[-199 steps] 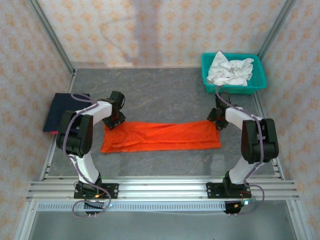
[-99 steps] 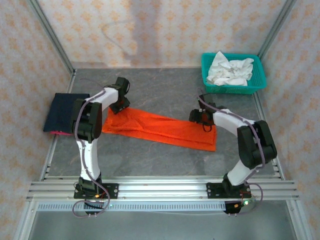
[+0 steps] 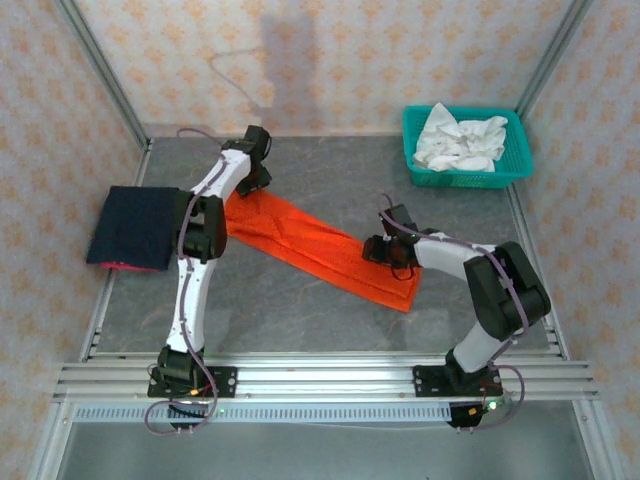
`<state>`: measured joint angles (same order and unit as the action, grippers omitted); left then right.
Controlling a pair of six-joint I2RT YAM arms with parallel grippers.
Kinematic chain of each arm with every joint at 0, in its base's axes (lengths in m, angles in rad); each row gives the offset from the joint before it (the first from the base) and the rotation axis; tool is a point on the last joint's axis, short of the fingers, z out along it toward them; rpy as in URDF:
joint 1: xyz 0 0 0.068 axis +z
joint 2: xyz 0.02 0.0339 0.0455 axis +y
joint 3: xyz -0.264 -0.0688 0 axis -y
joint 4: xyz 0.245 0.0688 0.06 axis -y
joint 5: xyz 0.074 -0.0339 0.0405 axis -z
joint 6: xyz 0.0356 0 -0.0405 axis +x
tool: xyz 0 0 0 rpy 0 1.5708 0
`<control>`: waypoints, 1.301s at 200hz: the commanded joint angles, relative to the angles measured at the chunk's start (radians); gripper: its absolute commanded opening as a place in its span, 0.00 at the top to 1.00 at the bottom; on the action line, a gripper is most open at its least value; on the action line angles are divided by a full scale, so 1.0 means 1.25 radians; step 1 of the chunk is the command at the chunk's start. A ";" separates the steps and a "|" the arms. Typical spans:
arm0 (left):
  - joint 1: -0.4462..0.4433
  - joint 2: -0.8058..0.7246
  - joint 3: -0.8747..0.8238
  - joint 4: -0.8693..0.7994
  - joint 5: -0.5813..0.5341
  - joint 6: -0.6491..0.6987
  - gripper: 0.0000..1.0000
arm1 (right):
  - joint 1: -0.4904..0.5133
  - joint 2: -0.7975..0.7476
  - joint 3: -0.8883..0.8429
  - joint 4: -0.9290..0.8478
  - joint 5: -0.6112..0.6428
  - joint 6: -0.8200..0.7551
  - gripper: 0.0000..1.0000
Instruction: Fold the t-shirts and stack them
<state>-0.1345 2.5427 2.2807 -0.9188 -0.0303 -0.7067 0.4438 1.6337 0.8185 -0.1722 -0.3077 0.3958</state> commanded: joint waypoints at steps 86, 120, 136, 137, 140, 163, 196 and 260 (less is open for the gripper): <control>0.011 -0.048 0.140 -0.075 0.100 0.043 0.17 | 0.072 -0.069 0.058 -0.109 0.029 -0.030 0.41; 0.013 -0.251 -0.102 0.010 0.009 0.020 0.08 | 0.074 -0.038 0.111 -0.067 0.014 -0.066 0.41; 0.015 -0.328 -0.213 0.023 -0.056 -0.014 0.13 | 0.081 -0.007 0.151 -0.051 -0.001 -0.076 0.41; 0.015 -0.332 -0.219 0.023 -0.061 -0.018 0.13 | 0.082 -0.005 0.155 -0.050 -0.002 -0.077 0.41; 0.016 -0.341 -0.236 0.023 -0.071 -0.028 0.14 | 0.085 0.003 0.165 -0.046 -0.003 -0.079 0.41; 0.024 -0.396 -0.351 0.026 -0.122 -0.092 0.27 | 0.119 0.068 0.253 -0.030 -0.007 -0.102 0.40; 0.035 -0.375 -0.402 0.004 -0.125 -0.159 0.46 | 0.159 0.147 0.338 -0.022 -0.030 -0.105 0.40; 0.043 -0.289 -0.394 0.020 -0.084 -0.208 0.76 | 0.169 0.115 0.277 -0.026 0.008 -0.092 0.41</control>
<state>-0.0891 2.1502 1.7622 -0.8967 -0.1383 -0.9306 0.6575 1.8198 1.2060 -0.1993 -0.3370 0.2863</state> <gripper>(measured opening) 0.333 0.595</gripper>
